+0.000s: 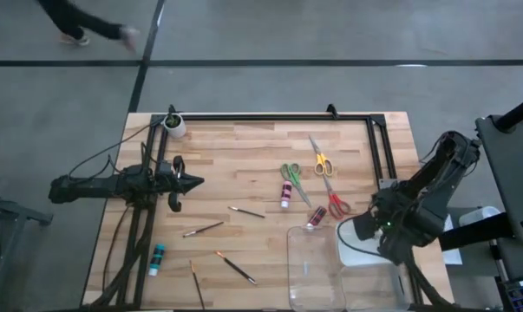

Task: Pick & Place Paint Supplies
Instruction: Put the red paint bottle into the white bin

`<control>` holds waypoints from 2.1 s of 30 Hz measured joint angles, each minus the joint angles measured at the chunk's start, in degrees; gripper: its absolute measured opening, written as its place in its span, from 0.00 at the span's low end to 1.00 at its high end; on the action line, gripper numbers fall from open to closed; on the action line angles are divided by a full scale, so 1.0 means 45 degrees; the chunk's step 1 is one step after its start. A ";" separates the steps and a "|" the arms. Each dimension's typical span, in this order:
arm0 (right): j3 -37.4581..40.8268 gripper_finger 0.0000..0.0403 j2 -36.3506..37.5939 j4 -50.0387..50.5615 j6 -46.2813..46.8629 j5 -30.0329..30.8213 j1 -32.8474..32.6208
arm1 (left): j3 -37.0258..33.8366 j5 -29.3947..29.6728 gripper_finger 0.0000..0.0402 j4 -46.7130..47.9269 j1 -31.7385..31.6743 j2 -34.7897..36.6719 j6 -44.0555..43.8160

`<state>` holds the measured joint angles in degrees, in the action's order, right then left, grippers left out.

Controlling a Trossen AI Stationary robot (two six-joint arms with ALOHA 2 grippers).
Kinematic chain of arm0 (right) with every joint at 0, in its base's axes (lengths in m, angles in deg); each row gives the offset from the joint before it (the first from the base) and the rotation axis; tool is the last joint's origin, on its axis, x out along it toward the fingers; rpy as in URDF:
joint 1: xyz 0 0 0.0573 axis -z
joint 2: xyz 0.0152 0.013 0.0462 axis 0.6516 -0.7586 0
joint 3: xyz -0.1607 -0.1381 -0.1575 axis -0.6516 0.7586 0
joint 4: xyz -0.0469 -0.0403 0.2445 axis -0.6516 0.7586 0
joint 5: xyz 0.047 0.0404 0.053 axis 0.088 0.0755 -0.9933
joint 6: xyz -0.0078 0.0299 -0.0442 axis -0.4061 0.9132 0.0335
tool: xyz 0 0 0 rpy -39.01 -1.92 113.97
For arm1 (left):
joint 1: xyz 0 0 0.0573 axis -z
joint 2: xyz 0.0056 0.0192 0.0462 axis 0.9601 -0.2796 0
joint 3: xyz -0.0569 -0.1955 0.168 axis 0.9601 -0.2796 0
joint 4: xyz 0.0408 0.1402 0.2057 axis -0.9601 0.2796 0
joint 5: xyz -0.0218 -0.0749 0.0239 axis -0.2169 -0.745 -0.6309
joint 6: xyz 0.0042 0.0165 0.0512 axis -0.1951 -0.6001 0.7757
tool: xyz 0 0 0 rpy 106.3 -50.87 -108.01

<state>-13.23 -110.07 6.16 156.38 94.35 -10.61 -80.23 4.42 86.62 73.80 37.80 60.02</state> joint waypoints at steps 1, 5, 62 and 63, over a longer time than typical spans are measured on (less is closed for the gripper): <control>-0.0008 0.50 0.0000 0.0013 -0.0823 0.0003 0.0344 | 0.0003 0.0000 0.00 0.0004 0.0004 0.0000 0.0000; 0.0005 0.50 0.0000 0.0015 -0.5744 0.0024 0.1987 | -0.0001 0.0000 0.00 0.0005 -0.0001 0.0000 0.0000; 0.0356 0.50 -0.5629 -0.7465 -3.2489 -0.5877 0.9493 | 0.0002 0.0000 0.00 0.0003 0.0004 0.0000 0.0000; 0.0356 0.50 -0.5629 -0.7462 -3.2495 -0.6048 0.9615 | 0.0001 0.0000 0.00 0.0002 0.0000 0.0000 0.0000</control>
<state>-11.63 -135.40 -27.42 10.15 67.13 32.65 -80.23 4.42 86.63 73.80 37.80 60.02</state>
